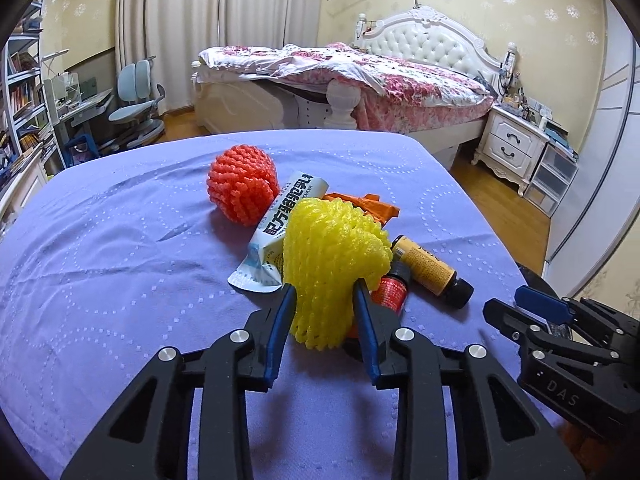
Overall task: Collect trash
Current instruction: 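Move the left gripper back to the bed and grasp the yellow foam sleeve, then grasp the amber bottle with black cap with the right gripper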
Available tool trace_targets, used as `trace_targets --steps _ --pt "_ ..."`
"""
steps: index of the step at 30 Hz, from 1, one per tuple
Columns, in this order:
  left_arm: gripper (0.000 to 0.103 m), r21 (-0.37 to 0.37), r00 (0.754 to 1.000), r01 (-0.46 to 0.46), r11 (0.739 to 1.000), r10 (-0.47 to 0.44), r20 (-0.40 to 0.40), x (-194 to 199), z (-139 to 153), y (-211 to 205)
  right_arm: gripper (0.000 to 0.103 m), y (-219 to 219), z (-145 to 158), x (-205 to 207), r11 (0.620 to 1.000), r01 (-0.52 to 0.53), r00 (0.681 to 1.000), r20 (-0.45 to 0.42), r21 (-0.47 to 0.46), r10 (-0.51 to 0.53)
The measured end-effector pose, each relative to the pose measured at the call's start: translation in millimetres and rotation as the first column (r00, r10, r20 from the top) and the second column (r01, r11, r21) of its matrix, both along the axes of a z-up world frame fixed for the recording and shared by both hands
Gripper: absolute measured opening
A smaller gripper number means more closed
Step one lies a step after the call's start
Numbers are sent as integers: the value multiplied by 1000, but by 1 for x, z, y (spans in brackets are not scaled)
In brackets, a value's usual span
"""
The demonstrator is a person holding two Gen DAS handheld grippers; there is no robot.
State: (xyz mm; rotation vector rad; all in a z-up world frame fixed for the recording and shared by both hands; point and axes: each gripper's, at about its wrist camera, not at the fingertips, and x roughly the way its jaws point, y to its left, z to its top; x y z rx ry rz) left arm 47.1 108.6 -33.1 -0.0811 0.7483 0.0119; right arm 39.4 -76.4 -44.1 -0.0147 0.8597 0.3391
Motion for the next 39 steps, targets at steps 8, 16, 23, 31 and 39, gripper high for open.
trace_targets --steps 8,16,23,31,39 --pt "32 1 1000 -29 1000 29 9 -20 11 14 44 10 0 -1 1000 -21 1000 5 0 21" --pt "32 5 993 -104 995 104 -50 -28 10 49 44 27 1 2 998 -57 998 14 -5 57" --pt "33 -13 987 -124 992 122 -104 -21 2 69 44 44 1 14 997 -69 998 12 -16 70" --pt "58 -28 986 -146 989 143 -90 -13 -2 77 44 55 -1 22 996 -82 997 -3 -26 82" --pt "62 -56 988 -131 990 126 -86 -2 -7 82 32 58 -4 25 996 -88 996 -20 -21 87"
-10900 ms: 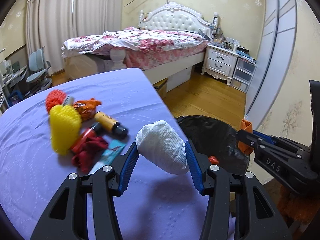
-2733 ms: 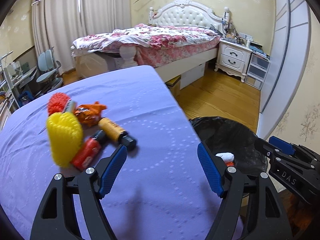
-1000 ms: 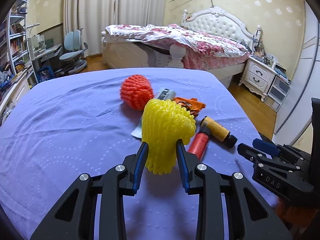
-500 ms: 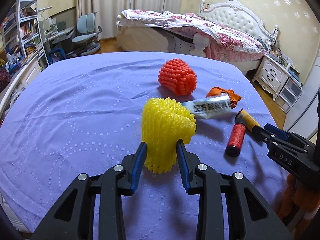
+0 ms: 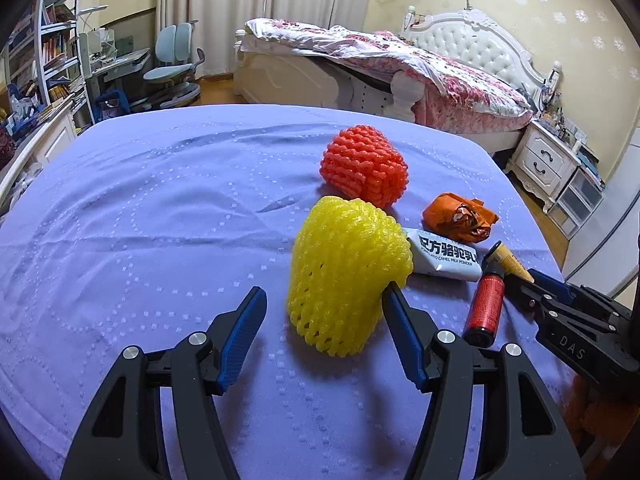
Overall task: Collect trash
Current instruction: 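Grasp the amber bottle with black cap with the right gripper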
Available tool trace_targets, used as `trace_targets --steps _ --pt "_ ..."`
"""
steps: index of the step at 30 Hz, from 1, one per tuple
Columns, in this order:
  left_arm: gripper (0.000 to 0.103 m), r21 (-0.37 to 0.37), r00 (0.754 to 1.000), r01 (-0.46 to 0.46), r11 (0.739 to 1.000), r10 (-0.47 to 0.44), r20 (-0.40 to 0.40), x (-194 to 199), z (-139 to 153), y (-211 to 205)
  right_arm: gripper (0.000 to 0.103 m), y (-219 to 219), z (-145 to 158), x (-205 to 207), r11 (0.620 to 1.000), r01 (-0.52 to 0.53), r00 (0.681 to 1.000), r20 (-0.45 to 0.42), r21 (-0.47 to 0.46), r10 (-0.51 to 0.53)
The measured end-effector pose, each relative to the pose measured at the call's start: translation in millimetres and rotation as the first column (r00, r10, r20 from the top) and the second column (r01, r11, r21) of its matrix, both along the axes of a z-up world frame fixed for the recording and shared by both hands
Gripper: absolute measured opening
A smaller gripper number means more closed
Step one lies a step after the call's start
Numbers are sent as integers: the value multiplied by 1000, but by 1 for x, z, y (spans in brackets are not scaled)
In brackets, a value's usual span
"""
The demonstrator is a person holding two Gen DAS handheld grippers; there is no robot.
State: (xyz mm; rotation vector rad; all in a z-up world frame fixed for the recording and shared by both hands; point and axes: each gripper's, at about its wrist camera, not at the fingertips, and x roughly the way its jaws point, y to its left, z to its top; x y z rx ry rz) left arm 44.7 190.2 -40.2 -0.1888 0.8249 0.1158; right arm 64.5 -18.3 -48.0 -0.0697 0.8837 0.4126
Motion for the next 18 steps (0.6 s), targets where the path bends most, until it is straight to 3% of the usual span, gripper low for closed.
trace_targets --steps 3,5,7,18 --pt "57 -6 1000 19 1000 -19 4 0 -2 -2 26 -2 -1 2 1000 -2 1000 -14 11 3" --pt "46 -2 999 40 999 -40 5 0 -3 -5 24 -3 -1 1 1000 -2 1000 -15 14 2" --pt "43 11 999 51 999 -51 8 -3 -4 -10 24 -4 -1 1 1000 -2 1000 -15 16 3" --pt "39 19 999 37 999 -38 35 -27 5 -17 24 -16 3 -19 999 4 1000 -1 35 -4"
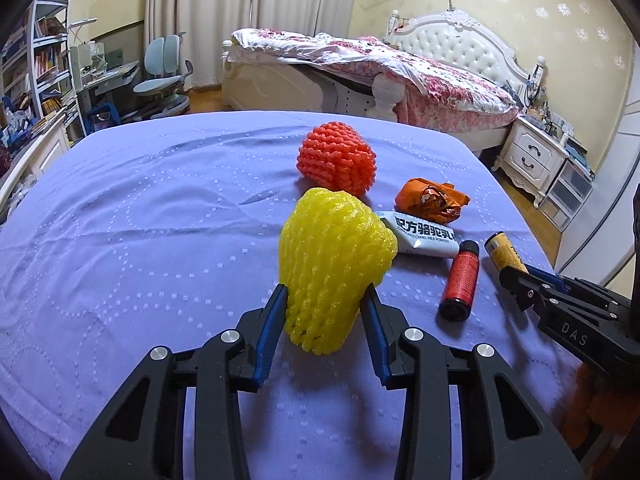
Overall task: Collect trash
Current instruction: 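Grasp the amber bottle with black cap with the right gripper, then carry the yellow foam sleeve with the left gripper while the right carries the amber bottle over the bin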
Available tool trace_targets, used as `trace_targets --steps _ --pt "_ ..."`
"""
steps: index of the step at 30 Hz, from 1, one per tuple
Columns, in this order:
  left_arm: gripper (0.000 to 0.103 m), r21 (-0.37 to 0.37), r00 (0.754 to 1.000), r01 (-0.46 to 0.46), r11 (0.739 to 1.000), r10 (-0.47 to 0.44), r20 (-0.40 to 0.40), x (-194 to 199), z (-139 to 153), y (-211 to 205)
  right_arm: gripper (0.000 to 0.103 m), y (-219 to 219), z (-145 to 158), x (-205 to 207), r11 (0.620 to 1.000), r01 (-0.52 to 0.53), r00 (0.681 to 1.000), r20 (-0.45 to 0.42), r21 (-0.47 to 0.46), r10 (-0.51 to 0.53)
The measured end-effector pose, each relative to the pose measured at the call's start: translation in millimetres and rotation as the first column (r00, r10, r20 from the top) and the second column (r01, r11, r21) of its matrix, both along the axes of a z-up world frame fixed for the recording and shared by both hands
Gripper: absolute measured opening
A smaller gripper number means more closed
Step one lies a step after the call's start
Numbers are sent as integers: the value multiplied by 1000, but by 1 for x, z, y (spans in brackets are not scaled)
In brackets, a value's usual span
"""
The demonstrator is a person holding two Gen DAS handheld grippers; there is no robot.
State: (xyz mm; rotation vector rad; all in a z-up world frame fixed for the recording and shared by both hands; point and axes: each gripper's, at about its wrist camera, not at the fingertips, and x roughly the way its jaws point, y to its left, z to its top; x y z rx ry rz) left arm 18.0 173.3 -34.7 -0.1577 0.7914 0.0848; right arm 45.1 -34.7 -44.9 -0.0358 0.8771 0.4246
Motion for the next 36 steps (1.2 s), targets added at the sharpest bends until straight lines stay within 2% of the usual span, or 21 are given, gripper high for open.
trace_targets --steps 7,19,29,36 --pt "39 -23 1000 4 1000 -3 26 -16 12 -13 24 -16 6 -20 1000 13 1000 14 10 -13" --pt "39 -59 989 140 988 -136 57 -19 23 -85 24 -81 20 -52 991 126 990 61 42 -129" --pt "39 -75 959 281 957 -278 50 -3 19 -159 24 -153 16 -62 959 277 958 65 54 -280" --pt "39 -38 930 368 929 -367 29 12 11 -209 24 -187 10 -59 937 345 935 62 60 -349"
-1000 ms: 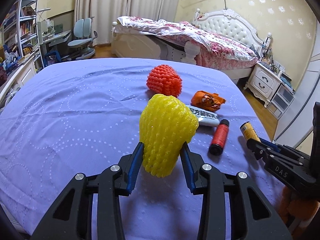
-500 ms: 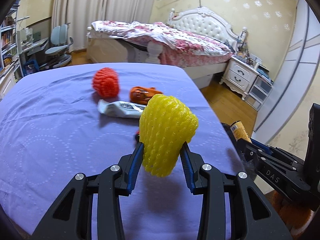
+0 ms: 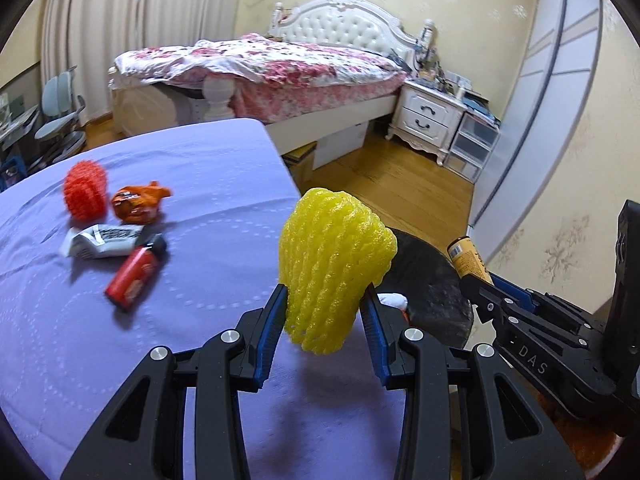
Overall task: Collect trash
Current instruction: 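Carry the yellow foam sleeve with the left gripper while the right carries the amber bottle over the bin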
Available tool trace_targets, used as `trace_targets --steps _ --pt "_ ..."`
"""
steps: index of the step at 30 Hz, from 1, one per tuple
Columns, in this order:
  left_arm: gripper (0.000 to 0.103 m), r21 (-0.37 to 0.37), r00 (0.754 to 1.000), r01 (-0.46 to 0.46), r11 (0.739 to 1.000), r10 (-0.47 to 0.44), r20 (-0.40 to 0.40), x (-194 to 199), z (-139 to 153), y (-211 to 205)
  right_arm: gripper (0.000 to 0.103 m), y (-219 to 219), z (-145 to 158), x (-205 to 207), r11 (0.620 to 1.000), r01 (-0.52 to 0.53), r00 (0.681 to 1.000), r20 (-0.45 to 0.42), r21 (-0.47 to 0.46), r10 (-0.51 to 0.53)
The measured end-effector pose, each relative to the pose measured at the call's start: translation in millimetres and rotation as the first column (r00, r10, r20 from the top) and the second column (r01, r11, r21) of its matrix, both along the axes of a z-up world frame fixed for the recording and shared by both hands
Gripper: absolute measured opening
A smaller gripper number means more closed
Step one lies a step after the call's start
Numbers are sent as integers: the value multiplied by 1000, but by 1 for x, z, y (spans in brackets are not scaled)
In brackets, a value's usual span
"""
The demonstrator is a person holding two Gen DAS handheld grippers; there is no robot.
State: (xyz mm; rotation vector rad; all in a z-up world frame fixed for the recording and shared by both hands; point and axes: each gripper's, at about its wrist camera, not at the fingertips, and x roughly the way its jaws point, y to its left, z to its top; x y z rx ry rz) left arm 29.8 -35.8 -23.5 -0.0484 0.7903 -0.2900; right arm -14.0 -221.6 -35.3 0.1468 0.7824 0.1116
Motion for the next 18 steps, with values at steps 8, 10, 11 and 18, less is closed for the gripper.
trace_targets --steps 8,10,11,18 --pt "39 35 998 53 998 -52 -23 12 -11 -37 24 -26 -7 5 999 50 999 -1 12 -50" --pt "39 42 998 63 997 -62 -27 16 -14 -44 24 -32 -10 8 998 60 998 -5 16 -60" --pt "39 46 997 67 997 -66 -29 18 -15 -47 24 -34 -11 10 998 64 998 -8 18 -64" --pt "40 67 995 98 993 -96 -32 26 -21 -67 24 -46 -19 15 996 84 996 -22 29 -84"
